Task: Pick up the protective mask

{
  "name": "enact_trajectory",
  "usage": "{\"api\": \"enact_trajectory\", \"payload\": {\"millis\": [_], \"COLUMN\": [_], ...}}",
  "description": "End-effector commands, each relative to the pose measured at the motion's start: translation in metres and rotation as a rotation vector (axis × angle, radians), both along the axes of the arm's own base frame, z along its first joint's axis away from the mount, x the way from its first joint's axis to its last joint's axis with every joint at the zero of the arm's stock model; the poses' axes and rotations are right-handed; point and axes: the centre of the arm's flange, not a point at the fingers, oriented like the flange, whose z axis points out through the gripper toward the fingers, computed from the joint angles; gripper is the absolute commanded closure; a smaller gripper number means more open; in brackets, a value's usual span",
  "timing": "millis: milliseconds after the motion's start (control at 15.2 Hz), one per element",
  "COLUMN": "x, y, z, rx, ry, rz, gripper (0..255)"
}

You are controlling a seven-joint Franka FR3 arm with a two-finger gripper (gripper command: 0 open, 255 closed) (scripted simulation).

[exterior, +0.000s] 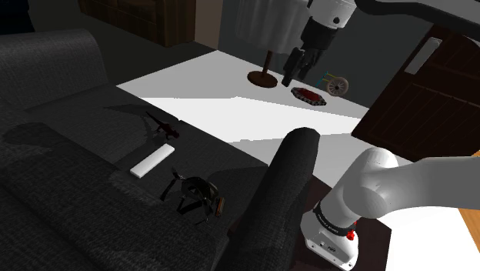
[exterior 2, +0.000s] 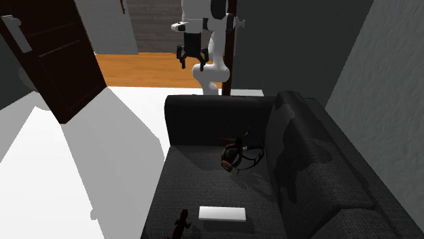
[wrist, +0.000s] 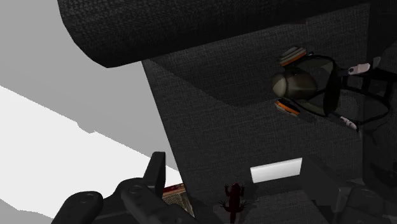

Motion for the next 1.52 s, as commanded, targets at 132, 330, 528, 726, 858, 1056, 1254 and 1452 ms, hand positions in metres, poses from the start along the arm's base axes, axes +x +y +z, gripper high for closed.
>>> {"api": "enact_trajectory", "payload": {"millis": [132, 330, 528, 726, 858, 1056, 1254, 1452], "x": [0.006, 0.016, 0.025, 0.034, 0.040, 0.048, 0.057, 0.064], "y": [0.017, 0.043, 0.069, 0.095, 0.112, 0.138, 0.164, 0.189], "z": [-0.019, -0.048, -0.077, -0.106, -0.125, -0.155, -0.184, -0.213], "rx": [-0.001, -0.002, -0.003, -0.005, -0.006, -0.007, -0.008, -0.010], "ry": [0.006, 0.014, 0.022, 0.030, 0.036, 0.044, 0.053, 0.061], "rz": [0.001, 0.003, 0.004, 0.006, 0.007, 0.009, 0.010, 0.012], "gripper": [0, 0, 0, 0, 0, 0, 0, 0]}}
